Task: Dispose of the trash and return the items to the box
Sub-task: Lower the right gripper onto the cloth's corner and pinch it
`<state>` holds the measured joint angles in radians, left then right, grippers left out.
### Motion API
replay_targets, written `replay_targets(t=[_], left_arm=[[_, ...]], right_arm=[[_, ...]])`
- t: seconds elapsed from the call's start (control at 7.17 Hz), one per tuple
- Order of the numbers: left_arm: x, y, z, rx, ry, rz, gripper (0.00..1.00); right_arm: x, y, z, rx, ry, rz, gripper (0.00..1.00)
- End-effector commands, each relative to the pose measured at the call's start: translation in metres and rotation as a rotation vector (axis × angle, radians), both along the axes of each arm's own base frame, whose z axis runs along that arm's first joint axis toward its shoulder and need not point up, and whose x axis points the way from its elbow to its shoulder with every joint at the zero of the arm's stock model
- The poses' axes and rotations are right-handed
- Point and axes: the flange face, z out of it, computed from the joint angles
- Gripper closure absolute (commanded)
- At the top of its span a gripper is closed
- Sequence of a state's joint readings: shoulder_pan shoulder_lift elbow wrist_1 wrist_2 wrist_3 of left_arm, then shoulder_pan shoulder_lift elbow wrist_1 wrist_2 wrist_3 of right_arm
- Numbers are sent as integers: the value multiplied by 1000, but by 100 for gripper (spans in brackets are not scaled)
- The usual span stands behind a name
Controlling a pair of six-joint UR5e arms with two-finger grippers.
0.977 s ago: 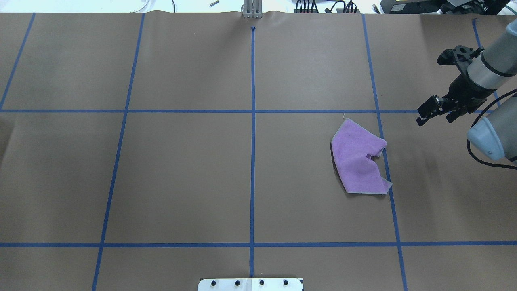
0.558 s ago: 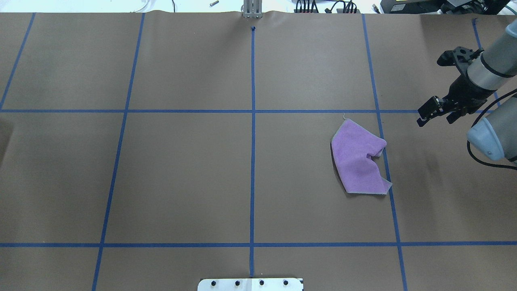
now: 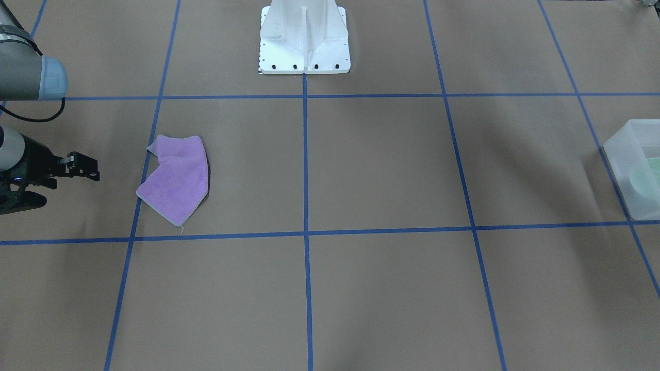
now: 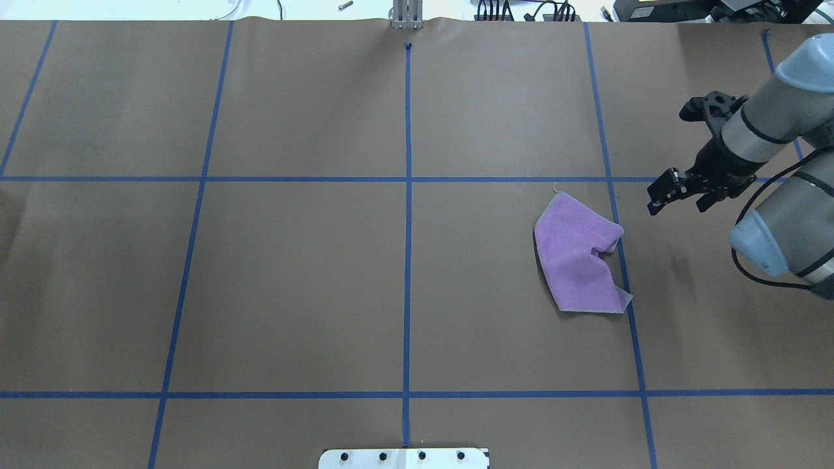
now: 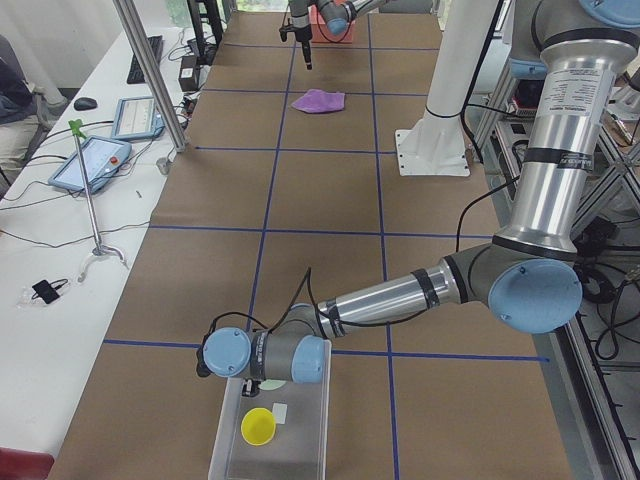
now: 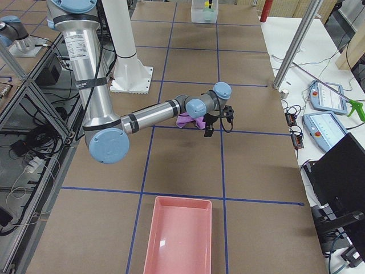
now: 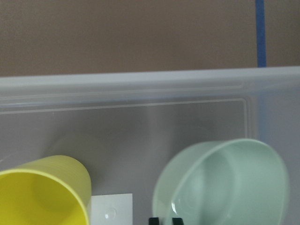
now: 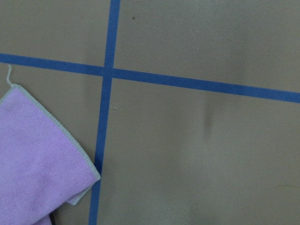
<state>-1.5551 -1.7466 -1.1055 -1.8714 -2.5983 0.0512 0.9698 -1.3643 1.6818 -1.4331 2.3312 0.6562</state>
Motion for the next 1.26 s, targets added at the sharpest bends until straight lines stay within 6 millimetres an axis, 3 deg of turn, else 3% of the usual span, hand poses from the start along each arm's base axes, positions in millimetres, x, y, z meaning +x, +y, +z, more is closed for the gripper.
replay_targets(t=[0.0,0.14,0.28,0.42,0.7,0.84,1.12], left_arm=[[1,-35,-90,-44,-3,-1,8],[4,-47,-122,-71,-4,-33,8],[29,-46,-149,-90,-5,-38,7],[34,-45,-154,-85,-22,-38,7],[34,-46,-157,-79,-22,-39,6],[34,-46,-157,-77,-22,-38,6],[34,-42,-154,-68,-21,-35,6]], right_arm=[[-54,23,-26,-79,-33,95,0],[-74,34,-32,-117,-27,108,0],[-81,39,-39,-135,-27,122,0],[-92,39,-53,-172,-34,152,0],[-99,41,-55,-198,-30,167,0],[-103,39,-66,-217,-35,196,2],[-116,45,-66,-235,-5,248,38]])
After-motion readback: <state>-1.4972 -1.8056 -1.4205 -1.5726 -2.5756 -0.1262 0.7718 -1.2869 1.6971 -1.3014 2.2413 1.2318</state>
